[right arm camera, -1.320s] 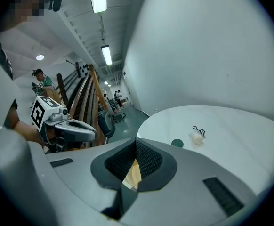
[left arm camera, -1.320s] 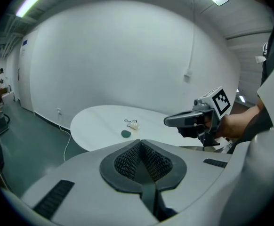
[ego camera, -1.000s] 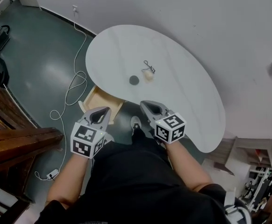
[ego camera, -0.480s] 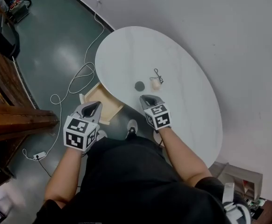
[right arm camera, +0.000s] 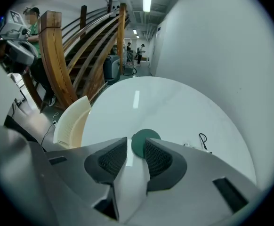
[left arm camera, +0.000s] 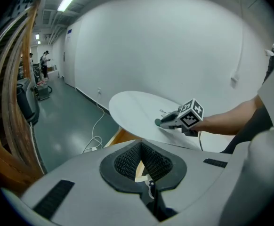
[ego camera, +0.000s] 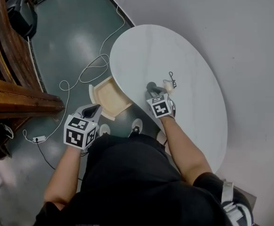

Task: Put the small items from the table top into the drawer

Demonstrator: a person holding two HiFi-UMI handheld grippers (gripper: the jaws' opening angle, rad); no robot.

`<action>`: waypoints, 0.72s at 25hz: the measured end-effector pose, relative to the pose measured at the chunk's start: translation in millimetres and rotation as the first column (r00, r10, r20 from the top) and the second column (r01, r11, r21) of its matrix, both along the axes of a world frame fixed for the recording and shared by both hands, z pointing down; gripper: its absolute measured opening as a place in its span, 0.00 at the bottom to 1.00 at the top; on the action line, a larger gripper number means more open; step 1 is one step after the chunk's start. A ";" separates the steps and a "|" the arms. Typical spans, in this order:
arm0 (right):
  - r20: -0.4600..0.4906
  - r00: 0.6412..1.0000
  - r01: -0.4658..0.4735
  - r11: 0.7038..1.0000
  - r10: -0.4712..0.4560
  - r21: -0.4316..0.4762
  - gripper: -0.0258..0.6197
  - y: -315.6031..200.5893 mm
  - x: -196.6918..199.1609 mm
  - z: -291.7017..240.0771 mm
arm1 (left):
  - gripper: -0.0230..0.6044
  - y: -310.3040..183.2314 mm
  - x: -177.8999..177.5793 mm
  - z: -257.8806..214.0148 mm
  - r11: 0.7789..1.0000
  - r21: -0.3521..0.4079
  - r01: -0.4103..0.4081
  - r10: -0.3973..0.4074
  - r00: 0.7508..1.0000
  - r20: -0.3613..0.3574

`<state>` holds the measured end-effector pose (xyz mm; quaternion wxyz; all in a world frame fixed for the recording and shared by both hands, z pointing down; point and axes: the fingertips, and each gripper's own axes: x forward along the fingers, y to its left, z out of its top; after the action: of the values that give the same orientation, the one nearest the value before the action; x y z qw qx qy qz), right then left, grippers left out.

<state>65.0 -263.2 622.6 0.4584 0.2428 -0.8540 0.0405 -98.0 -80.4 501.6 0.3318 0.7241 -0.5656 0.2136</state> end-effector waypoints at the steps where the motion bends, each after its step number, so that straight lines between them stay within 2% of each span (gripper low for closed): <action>1: -0.011 1.000 0.011 1.000 -0.011 0.011 0.20 -2.7 -0.1 2.1 | 0.06 1.8 -1.9 -0.5 1.000 -0.001 0.013 -0.013 1.000 0.001; 6: -0.043 0.998 0.038 0.999 -0.038 -0.001 0.22 -5.1 -1.0 12.9 | 0.06 9.2 -9.7 -4.3 0.999 0.001 0.046 -0.046 0.999 0.005; 11: 0.014 0.999 -0.045 0.996 0.046 -0.077 0.21 -7.1 1.5 12.8 | 0.06 11.9 -12.8 -4.9 0.998 0.006 0.057 -0.057 0.998 -0.009; 15: 0.025 0.995 -0.089 0.984 0.094 -0.154 0.13 -8.8 1.5 14.8 | 0.06 10.8 -18.2 -7.0 0.998 0.013 0.059 -0.059 0.998 -0.014; 18: -0.025 0.997 -0.080 0.991 0.078 -0.110 0.10 -16.0 5.5 13.4 | 0.06 8.3 -20.1 -7.3 0.998 0.017 0.060 -0.059 0.998 -0.015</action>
<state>70.5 -279.3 635.9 0.4782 0.2511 -0.8352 0.1034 -118.0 -72.1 494.3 0.3359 0.7113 -0.5863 0.1936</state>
